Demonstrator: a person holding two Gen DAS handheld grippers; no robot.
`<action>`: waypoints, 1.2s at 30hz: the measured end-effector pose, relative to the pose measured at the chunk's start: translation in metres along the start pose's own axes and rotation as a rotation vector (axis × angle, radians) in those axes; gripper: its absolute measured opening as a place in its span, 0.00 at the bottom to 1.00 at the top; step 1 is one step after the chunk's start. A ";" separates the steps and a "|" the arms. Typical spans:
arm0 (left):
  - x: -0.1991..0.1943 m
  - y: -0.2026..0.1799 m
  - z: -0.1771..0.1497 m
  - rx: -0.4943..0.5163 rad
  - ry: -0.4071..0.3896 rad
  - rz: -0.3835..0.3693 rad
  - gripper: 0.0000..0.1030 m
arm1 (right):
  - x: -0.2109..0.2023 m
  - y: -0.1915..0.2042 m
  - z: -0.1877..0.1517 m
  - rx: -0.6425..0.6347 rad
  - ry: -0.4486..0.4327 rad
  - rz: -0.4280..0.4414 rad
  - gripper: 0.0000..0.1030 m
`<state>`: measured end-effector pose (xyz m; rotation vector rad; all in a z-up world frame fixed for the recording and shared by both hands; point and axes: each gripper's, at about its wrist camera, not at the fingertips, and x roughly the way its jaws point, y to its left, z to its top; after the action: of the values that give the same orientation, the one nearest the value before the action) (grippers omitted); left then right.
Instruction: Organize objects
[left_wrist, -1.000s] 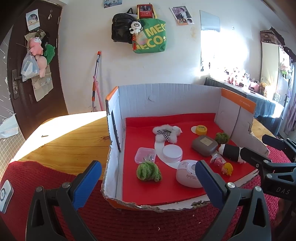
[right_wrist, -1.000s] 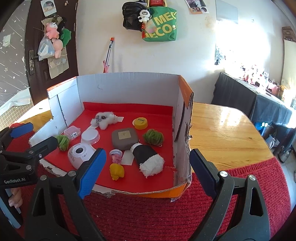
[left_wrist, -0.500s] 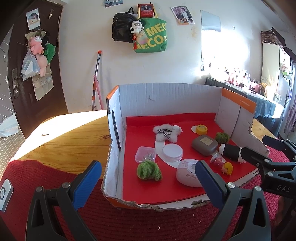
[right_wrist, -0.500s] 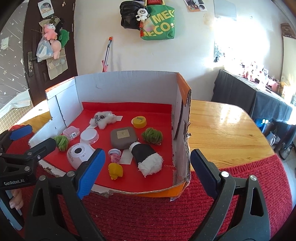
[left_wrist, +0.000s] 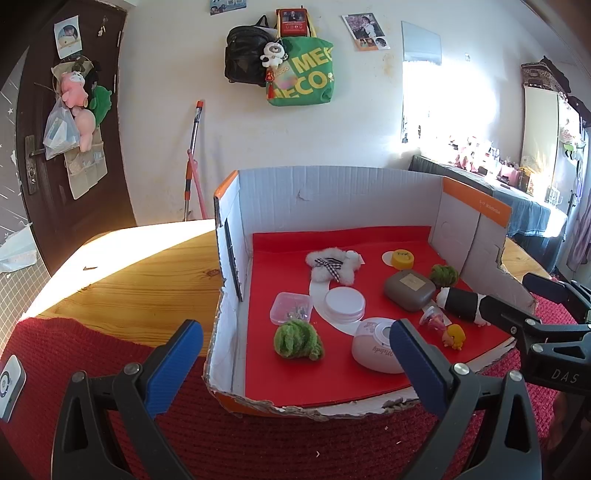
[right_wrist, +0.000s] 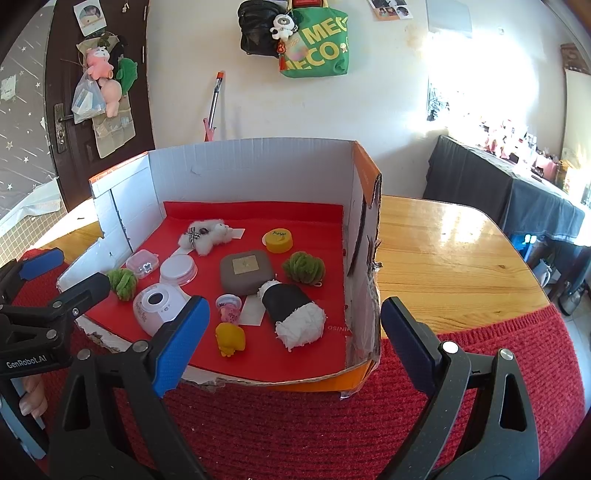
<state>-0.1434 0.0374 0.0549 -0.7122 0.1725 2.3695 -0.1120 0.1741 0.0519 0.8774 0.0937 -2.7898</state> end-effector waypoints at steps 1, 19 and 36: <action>0.000 0.000 0.000 0.000 0.002 -0.001 1.00 | 0.000 0.000 0.000 0.000 0.000 0.000 0.92; -0.004 0.000 0.001 0.002 -0.014 0.007 1.00 | -0.002 -0.003 0.000 0.007 0.000 -0.001 0.92; -0.035 0.000 0.012 -0.006 0.002 -0.013 1.00 | -0.048 -0.006 0.010 0.015 -0.019 0.015 0.92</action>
<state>-0.1264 0.0212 0.0837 -0.7160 0.1612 2.3576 -0.0807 0.1881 0.0879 0.8515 0.0623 -2.7877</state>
